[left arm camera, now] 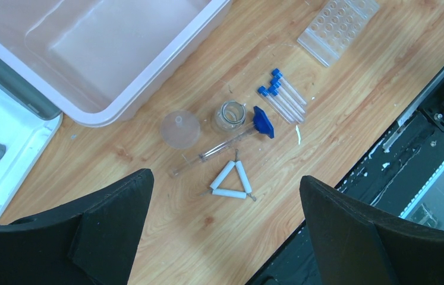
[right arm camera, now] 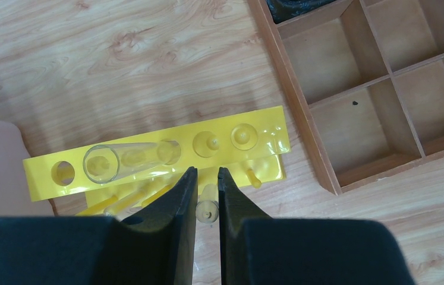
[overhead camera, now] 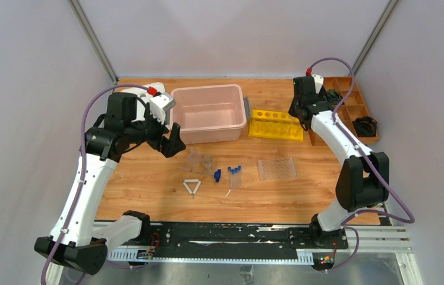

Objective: Organize the chemistry lab equipment

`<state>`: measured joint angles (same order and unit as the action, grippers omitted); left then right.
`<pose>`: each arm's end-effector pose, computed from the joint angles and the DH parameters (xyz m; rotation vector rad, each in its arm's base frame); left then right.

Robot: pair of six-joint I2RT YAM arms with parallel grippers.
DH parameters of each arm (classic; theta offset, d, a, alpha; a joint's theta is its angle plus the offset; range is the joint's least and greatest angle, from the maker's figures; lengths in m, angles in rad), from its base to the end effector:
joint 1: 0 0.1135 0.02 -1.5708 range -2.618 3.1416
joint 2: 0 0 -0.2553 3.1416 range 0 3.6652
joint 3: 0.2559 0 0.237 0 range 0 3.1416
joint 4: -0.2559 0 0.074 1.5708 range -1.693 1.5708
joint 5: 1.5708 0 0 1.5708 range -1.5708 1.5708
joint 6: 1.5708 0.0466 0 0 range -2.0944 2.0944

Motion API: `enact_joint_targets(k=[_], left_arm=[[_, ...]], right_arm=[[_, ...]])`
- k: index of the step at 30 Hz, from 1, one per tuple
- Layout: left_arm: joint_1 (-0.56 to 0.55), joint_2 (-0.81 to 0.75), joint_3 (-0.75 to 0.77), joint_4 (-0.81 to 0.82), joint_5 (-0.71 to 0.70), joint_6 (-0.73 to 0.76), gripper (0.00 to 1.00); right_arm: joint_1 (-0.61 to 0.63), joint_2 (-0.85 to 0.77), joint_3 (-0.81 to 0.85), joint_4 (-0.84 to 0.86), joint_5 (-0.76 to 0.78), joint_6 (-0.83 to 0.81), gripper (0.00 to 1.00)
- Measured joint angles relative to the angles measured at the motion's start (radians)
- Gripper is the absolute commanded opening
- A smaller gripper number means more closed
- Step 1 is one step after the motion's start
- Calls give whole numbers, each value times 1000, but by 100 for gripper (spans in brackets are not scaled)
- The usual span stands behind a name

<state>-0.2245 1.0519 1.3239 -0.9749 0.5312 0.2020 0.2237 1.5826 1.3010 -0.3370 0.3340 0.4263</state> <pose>0.1753 -0.0643 0.3808 0.7406 2.1026 -0.6131 0.3506 0.0641 0.2943 0.4020 2.1127 0.0105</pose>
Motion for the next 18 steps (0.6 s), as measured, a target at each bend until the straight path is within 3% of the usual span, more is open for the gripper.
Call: enact_joint_targets(k=[18], left_arm=[[0,-4,0,0,-1,0,100]], right_arm=[[0,60,-11,1,-1,0,0]])
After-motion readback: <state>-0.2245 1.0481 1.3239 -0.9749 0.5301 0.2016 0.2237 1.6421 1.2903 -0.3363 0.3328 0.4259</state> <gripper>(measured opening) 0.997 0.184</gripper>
